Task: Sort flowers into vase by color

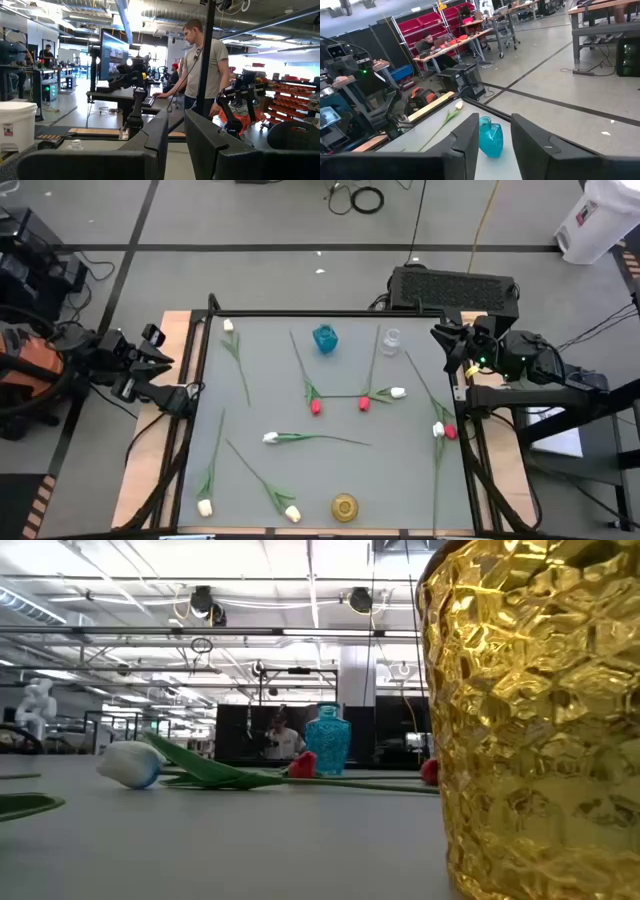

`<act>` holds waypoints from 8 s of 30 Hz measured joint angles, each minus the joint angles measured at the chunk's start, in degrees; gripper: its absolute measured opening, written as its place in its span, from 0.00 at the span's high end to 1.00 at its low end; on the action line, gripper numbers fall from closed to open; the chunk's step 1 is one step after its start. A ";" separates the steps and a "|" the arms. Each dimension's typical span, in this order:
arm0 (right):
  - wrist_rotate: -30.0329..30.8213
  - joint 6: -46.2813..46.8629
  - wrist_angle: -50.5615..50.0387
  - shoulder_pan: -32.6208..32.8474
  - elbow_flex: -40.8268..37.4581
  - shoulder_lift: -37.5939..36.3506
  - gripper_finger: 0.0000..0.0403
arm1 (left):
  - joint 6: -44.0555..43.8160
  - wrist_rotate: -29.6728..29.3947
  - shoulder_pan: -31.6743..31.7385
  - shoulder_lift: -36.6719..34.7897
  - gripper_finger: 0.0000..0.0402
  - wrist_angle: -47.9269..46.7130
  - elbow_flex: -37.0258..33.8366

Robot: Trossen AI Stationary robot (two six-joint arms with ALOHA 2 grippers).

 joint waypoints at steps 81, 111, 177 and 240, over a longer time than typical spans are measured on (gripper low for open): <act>-0.01 0.01 -0.01 0.00 0.00 0.01 0.74 | 0.01 0.00 0.00 -0.01 0.83 0.00 0.00; 0.00 0.00 -0.02 0.00 0.00 0.00 0.74 | 0.00 0.02 0.00 -0.02 0.83 0.00 0.00; 0.00 0.00 -0.02 -0.02 0.00 0.00 0.74 | 0.01 0.00 0.00 0.00 0.83 0.00 0.00; -0.02 -35.09 27.91 -4.50 7.71 26.54 0.74 | 3.29 -2.83 0.00 -0.01 0.83 1.81 0.00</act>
